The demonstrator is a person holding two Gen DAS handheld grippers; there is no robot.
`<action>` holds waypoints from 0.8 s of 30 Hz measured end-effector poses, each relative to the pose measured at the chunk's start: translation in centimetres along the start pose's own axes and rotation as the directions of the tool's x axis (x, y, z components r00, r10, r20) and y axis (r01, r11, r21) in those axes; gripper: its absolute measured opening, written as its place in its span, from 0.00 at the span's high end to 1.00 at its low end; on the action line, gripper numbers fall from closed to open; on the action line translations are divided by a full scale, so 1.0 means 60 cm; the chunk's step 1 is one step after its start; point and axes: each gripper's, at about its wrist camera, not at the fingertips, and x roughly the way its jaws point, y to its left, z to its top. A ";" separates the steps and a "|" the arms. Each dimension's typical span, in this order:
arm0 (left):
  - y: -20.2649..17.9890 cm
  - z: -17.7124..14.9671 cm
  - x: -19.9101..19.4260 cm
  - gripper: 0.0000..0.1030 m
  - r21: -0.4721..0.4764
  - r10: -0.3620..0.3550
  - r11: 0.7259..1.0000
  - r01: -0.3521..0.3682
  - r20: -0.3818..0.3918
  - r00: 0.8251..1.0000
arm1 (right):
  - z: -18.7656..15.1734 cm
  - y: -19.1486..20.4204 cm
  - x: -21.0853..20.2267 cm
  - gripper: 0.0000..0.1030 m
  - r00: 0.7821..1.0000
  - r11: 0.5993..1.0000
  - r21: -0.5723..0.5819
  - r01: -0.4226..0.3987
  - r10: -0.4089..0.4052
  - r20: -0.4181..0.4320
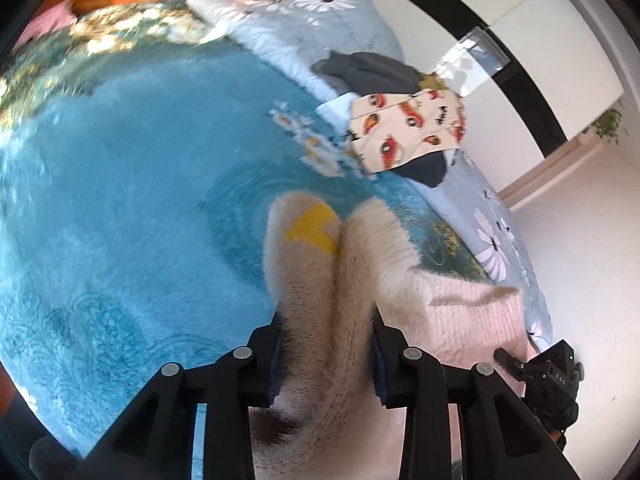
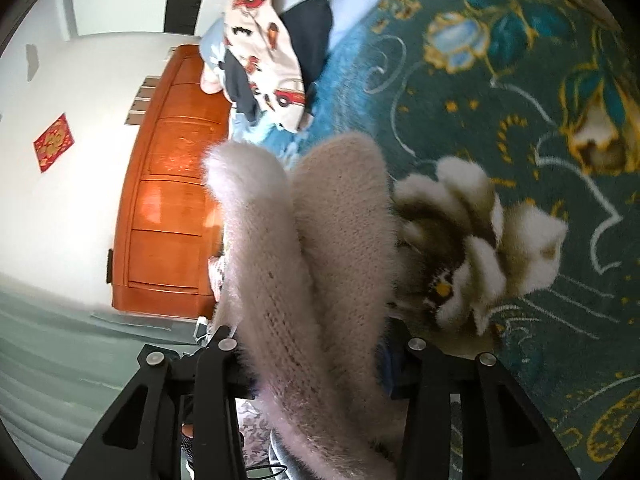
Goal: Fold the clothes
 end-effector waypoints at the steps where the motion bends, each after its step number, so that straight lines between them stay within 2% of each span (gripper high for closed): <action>1: -0.012 0.002 -0.004 0.64 0.014 -0.003 1.000 0.003 0.006 1.000 | 0.002 0.008 -0.010 0.57 1.000 1.000 -0.015 -0.011 0.012 0.008; 9: -0.129 0.024 -0.027 0.64 0.125 -0.083 0.989 0.077 0.041 0.996 | 0.025 0.062 -0.098 0.57 0.995 0.991 -0.122 -0.058 0.068 0.074; 12: -0.196 0.035 -0.015 0.64 0.172 -0.135 0.977 0.129 0.023 0.991 | 0.045 0.065 -0.156 0.57 0.989 0.989 -0.136 -0.066 0.083 0.121; 15: -0.267 0.040 0.019 0.64 0.208 -0.181 0.961 0.183 -0.028 0.983 | 0.071 0.057 -0.223 0.57 0.981 0.989 -0.141 -0.049 0.074 0.181; 18: -0.360 0.032 0.073 0.64 0.258 -0.235 0.932 0.257 -0.113 0.965 | 0.092 0.044 -0.310 0.58 0.966 0.989 -0.148 0.004 0.035 0.254; 24: -0.518 -0.009 0.177 0.64 0.300 -0.306 0.874 0.383 -0.273 0.912 | 0.124 -0.007 -0.480 0.58 0.926 0.989 -0.097 0.111 -0.067 0.371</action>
